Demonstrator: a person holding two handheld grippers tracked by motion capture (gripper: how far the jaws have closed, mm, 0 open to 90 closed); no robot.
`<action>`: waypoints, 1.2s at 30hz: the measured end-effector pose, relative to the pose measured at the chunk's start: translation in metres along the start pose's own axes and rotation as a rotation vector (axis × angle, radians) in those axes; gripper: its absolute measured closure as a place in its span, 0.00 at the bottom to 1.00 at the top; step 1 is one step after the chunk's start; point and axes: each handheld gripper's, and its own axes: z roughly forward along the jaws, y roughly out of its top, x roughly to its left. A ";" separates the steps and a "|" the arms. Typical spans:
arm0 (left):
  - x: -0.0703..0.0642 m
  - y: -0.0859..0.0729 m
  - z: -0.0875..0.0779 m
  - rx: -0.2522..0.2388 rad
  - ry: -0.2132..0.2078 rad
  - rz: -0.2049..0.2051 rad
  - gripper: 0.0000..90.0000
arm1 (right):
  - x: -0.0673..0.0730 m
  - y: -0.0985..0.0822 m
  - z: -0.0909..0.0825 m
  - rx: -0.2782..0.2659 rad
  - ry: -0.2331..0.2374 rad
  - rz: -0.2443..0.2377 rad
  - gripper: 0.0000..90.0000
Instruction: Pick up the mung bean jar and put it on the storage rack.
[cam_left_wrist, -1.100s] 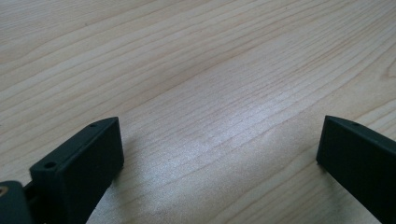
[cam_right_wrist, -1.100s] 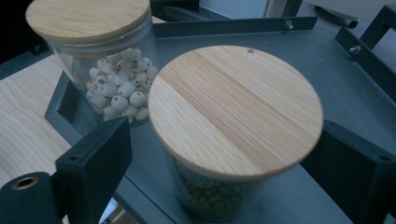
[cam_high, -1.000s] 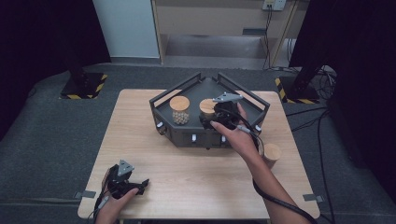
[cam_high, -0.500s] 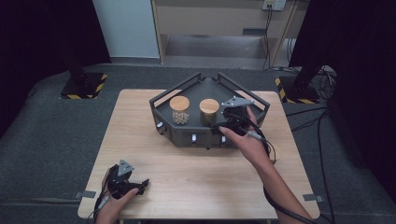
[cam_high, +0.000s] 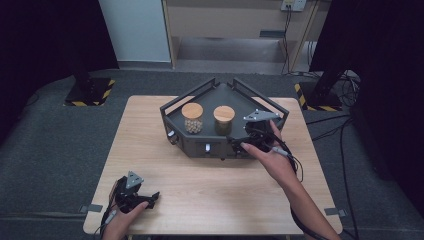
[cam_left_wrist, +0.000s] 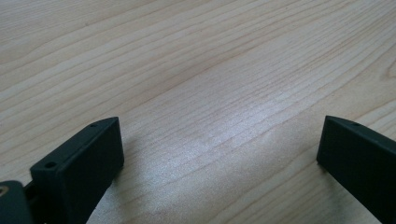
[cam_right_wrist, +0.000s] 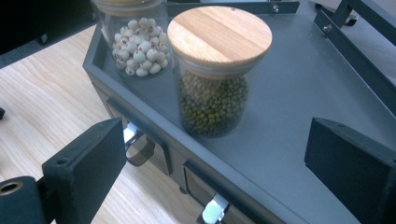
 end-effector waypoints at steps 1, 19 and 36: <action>0.000 0.000 0.000 0.000 0.000 0.000 0.00 | 0.000 -0.001 -0.001 0.000 0.001 -0.002 0.06; 0.000 0.000 0.000 0.000 0.000 -0.001 0.00 | -0.002 -0.018 -0.012 0.028 0.025 0.002 0.04; 0.000 0.000 0.000 0.000 0.000 -0.001 0.00 | -0.007 -0.035 -0.020 0.043 0.031 0.009 0.04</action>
